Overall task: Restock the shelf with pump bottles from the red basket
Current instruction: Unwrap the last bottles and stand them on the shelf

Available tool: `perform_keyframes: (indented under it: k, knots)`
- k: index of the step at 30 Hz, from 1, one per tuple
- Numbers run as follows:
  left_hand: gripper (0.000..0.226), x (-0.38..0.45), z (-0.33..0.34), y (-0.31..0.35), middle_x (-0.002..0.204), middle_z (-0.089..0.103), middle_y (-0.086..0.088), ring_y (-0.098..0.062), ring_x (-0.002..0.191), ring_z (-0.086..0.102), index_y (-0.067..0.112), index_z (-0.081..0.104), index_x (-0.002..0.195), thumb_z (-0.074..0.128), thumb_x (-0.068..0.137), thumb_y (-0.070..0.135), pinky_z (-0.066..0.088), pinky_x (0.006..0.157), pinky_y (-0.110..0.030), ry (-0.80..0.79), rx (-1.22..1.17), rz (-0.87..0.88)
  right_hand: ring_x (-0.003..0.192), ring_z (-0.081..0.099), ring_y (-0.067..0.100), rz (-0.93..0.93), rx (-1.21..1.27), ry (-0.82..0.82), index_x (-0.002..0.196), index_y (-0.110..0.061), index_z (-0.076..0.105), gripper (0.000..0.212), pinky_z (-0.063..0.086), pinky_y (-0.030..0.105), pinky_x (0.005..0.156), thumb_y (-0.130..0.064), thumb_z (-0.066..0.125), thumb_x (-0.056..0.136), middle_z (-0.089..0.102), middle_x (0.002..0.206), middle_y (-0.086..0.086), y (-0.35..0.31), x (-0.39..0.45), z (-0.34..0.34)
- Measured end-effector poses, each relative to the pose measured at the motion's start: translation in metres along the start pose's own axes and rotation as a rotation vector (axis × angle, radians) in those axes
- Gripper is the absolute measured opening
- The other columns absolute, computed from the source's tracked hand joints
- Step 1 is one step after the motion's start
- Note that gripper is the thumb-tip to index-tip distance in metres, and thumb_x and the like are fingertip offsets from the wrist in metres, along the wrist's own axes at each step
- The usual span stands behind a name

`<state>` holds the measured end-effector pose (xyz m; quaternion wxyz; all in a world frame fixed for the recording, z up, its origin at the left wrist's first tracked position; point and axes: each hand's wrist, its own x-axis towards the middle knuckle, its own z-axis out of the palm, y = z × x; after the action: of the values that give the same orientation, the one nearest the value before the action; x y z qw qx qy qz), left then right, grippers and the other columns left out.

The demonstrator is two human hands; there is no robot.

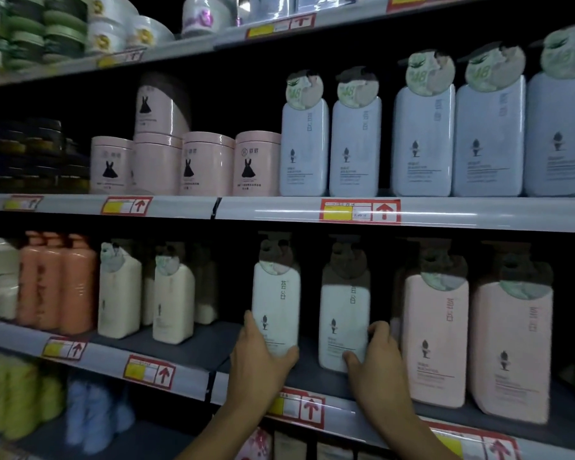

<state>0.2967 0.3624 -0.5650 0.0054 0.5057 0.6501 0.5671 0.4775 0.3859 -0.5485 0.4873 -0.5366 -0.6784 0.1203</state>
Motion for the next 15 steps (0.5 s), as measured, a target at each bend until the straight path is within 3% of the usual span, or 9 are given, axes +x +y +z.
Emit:
perform_keyframes:
  k: [3,5,8,12,15]
  knots:
    - [0.068,0.0011,0.0001,-0.0033,0.121,0.063,0.003,-0.009,0.096,0.057,0.025,0.042,0.123,0.086,0.071,0.028,0.043,0.064,-0.008,-0.021,-0.01,-0.012,0.11,0.062,0.036,0.006,-0.002,0.018,0.105,-0.016,0.04,0.037,0.052,0.04,0.087,-0.009,0.073,0.088,0.062,0.117,0.016,0.0039,0.0032,0.003]
    - [0.065,0.0036,-0.0002,-0.0029,0.12,0.063,0.003,-0.01,0.094,0.057,0.026,0.039,0.118,0.085,0.071,0.026,0.038,0.058,-0.004,-0.034,-0.01,-0.032,0.109,0.062,0.037,0.0,-0.002,0.018,0.105,-0.014,0.042,0.036,0.052,0.041,0.087,-0.009,0.073,0.088,0.062,0.116,0.017,0.0064,0.0046,0.0054]
    - [0.069,0.0049,0.0005,0.0001,0.125,0.062,0.001,-0.016,0.105,0.062,0.022,0.039,0.125,0.083,0.072,0.026,0.05,0.074,-0.019,-0.051,-0.011,-0.052,0.108,0.063,0.038,0.009,-0.001,0.014,0.105,-0.011,0.045,0.034,0.053,0.041,0.086,-0.007,0.074,0.088,0.064,0.115,0.02,0.0084,0.0058,0.0074]
    - [0.083,0.0017,-0.0019,-0.0002,0.134,0.058,-0.002,-0.019,0.118,0.06,0.015,0.033,0.143,0.081,0.076,0.027,0.055,0.096,-0.035,-0.055,-0.014,-0.058,0.104,0.065,0.04,0.027,-0.004,-0.003,0.106,-0.006,0.048,0.031,0.051,0.041,0.084,-0.006,0.074,0.088,0.067,0.114,0.025,0.0089,0.0056,0.0064]
    - [0.096,-0.002,-0.0062,-0.0013,0.138,0.055,-0.001,-0.017,0.123,0.057,0.014,0.025,0.151,0.082,0.076,0.03,0.053,0.1,-0.037,-0.072,-0.021,-0.029,0.104,0.065,0.041,0.02,-0.029,-0.004,0.109,-0.004,0.048,0.032,0.05,0.04,0.081,-0.01,0.073,0.089,0.067,0.114,0.027,0.0056,0.0003,0.0033]
